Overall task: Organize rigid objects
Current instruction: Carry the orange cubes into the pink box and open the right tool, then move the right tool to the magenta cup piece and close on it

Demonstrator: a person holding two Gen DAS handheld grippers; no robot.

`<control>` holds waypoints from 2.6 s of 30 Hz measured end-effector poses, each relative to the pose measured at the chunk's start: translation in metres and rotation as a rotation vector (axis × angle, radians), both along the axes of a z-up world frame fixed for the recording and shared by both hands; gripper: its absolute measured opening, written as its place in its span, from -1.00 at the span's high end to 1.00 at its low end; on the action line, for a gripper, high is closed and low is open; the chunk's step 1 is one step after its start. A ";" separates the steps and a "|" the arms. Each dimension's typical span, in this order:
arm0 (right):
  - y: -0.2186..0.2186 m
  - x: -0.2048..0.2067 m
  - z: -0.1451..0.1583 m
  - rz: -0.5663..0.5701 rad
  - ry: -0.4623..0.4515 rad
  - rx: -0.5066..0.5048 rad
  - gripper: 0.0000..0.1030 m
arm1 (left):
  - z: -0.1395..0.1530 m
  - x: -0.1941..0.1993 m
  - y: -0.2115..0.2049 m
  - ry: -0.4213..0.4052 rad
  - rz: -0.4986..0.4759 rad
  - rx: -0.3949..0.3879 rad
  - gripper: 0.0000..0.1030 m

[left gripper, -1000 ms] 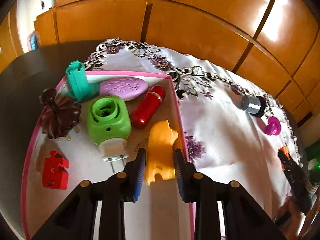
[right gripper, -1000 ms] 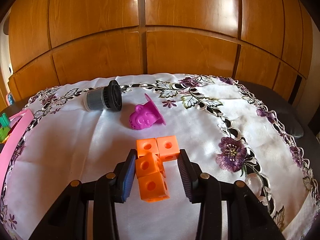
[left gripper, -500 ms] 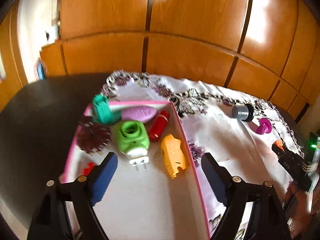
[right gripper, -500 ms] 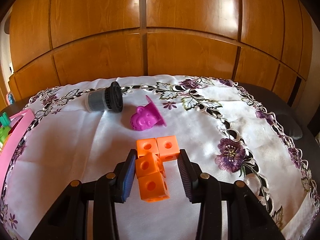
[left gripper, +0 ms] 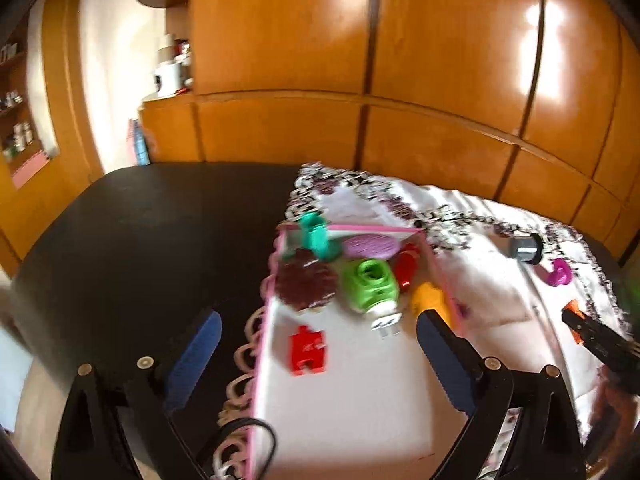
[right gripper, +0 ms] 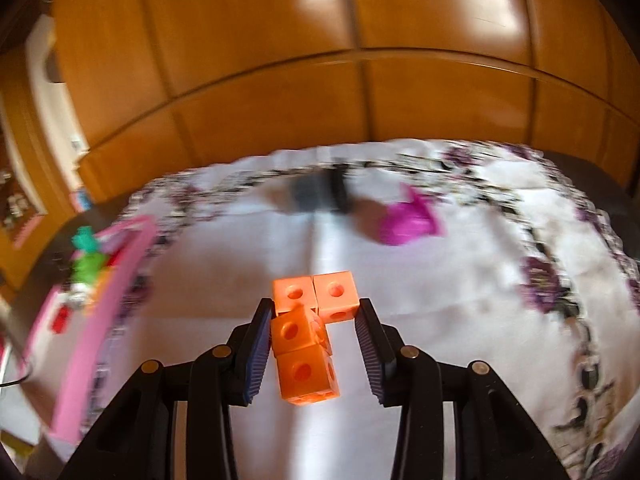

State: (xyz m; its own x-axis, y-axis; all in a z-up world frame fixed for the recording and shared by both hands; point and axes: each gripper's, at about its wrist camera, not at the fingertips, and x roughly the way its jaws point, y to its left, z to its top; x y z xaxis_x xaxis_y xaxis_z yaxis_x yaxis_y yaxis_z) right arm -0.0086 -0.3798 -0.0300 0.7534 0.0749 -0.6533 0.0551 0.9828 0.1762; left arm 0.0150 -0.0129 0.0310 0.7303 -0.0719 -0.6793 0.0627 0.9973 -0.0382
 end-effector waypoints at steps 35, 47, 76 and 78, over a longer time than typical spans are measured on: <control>0.258 0.053 -0.026 0.491 0.203 -0.096 0.19 | 0.019 -0.002 0.096 -0.070 0.266 0.035 -0.99; 0.206 0.027 0.004 0.386 0.098 0.065 0.16 | -0.011 0.010 0.051 0.062 0.116 -0.059 -0.99; 0.026 -0.001 -0.004 -0.029 0.095 0.041 0.15 | -0.009 0.018 -0.094 0.125 -0.177 -0.004 -0.99; 0.008 0.000 -0.008 -0.075 0.105 0.054 0.14 | -0.010 0.017 -0.103 0.143 -0.210 -0.036 -0.99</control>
State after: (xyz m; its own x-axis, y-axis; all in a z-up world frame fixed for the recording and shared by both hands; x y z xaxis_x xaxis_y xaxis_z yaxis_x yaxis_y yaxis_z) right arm -0.0083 -0.3714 -0.0383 0.6862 0.0578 -0.7251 0.1493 0.9644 0.2182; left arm 0.0322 -0.1162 0.0215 0.5932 -0.2384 -0.7689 0.2601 0.9607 -0.0972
